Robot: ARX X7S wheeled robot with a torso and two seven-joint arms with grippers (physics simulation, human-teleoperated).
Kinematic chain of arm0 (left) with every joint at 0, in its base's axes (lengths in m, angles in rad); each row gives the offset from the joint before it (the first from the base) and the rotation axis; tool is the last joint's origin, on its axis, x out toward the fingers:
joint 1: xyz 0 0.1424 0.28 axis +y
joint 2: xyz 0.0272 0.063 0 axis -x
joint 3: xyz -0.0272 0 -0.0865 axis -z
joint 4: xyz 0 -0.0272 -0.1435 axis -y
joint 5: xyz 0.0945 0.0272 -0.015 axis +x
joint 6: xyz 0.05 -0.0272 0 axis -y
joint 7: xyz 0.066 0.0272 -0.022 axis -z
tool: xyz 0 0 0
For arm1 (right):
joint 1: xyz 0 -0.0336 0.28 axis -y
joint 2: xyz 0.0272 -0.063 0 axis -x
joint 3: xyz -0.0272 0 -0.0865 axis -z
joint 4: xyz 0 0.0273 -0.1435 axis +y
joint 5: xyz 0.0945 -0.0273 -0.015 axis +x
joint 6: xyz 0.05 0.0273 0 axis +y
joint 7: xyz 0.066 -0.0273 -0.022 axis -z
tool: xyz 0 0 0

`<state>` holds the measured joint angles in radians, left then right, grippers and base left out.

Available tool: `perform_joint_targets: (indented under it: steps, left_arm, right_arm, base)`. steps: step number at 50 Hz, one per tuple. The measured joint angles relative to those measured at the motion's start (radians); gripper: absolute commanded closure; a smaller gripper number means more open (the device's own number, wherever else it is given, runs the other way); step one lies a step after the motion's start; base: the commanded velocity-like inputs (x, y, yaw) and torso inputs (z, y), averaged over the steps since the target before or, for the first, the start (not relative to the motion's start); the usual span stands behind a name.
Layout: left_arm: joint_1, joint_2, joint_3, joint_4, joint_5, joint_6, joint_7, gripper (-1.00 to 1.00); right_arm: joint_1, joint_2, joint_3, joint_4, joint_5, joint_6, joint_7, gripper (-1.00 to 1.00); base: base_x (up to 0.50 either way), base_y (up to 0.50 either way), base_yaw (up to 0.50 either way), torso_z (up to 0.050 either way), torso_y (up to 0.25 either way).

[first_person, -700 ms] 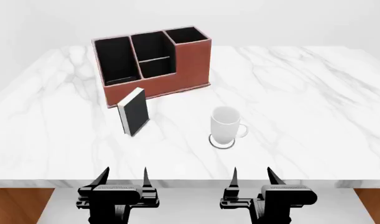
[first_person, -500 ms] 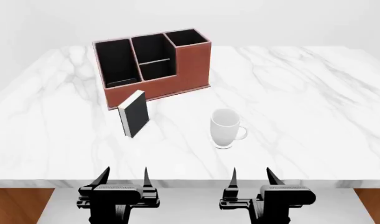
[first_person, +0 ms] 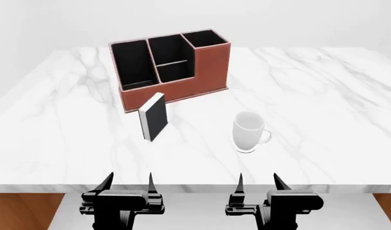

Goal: Pick up the book and place it in the front compartment of the caddy.

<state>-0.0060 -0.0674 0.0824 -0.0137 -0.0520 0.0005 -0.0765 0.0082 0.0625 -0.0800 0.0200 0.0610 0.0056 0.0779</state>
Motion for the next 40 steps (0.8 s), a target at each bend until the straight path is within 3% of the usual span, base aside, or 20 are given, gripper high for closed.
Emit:
perform_joint_targets:
  steps: [22, 28, 34, 40]
  left_arm:
    - [-0.007, -0.026, 0.035, 0.028, -0.039, -0.035, -0.024, -1.00]
    - [-0.089, -0.065, 0.028, 0.230, -0.102, -0.301, -0.032, -1.00]
    - [-0.312, -0.111, -0.012, 0.449, -0.199, -0.702, -0.042, -1.00]
    - [-0.464, -0.140, -0.045, 0.556, -0.259, -0.931, -0.039, -1.00]
  right_arm:
    - [0.017, 0.035, -0.027, -0.037, 0.056, 0.087, 0.018, -1.00]
    - [0.096, 0.057, -0.015, -0.218, 0.130, 0.335, 0.033, -1.00]
    - [0.292, 0.067, 0.033, -0.409, 0.242, 0.699, 0.071, -1.00]
    - [0.445, 0.072, 0.063, -0.494, 0.305, 0.915, 0.099, -1.00]
  base:
    - [0.00, -0.27, 0.00, 0.000, 0.000]
    - [0.00, 0.00, 0.00, 0.000, 0.000]
    - [0.00, 0.00, 0.00, 0.000, 0.000]
    - [0.01, 0.00, 0.00, 0.000, 0.000]
